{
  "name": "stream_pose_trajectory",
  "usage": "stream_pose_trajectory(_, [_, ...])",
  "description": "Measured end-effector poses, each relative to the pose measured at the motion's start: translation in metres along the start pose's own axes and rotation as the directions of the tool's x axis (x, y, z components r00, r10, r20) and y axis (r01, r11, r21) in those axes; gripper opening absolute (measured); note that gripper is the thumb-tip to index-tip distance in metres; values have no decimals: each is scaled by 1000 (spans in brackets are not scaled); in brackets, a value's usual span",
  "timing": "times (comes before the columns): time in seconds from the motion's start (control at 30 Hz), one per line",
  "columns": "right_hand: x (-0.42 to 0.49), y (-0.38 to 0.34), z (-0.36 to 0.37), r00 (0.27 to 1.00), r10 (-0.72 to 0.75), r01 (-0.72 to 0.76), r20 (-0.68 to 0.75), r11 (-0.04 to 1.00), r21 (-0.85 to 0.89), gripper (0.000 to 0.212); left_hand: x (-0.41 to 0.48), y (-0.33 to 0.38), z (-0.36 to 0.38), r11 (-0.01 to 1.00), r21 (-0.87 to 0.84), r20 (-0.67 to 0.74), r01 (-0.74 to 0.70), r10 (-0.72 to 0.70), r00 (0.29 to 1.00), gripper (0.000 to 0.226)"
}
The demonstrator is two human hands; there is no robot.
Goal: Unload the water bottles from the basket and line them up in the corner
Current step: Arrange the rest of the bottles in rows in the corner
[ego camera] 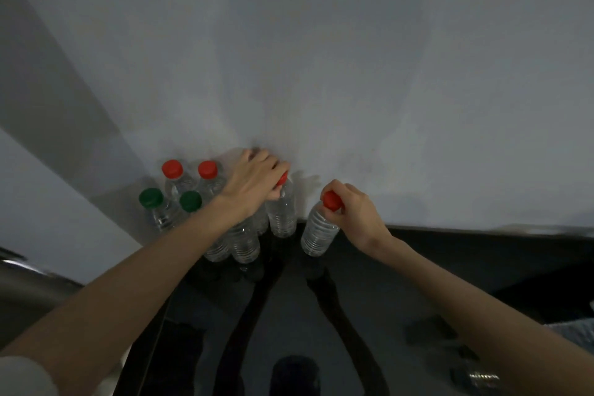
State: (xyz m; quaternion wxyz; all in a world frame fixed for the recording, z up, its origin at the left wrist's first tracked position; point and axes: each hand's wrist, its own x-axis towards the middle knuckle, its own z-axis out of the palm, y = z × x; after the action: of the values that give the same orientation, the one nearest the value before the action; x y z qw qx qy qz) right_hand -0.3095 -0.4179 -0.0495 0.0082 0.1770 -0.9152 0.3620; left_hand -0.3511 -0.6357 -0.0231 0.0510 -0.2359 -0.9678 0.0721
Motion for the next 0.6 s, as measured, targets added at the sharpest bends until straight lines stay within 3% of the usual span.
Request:
stream_pose_trajectory(0.13, [11, -3, 0, 999, -6, 5, -36, 1000, -3, 17, -4, -1, 5, 990, -139, -31, 23, -27, 999, 38])
stream_pose_trajectory(0.27, [25, -4, 3, 999, 0, 0, -54, 1000, -5, 17, -19, -11, 1, 950, -287, -55, 122, -144, 988, 47])
stream_pose_trajectory(0.5, [45, -9, 21, 998, 4, -7, -65, 999, -48, 21, -50, -34, 3, 907, -355, -70, 226, -267, 961, 47])
stream_pose_trajectory(0.6, [47, -8, 26, 994, 67, -64, -87, 997, 45, 27, -60, -35, 11, 899, -375, -77, 225, -272, 959, 49])
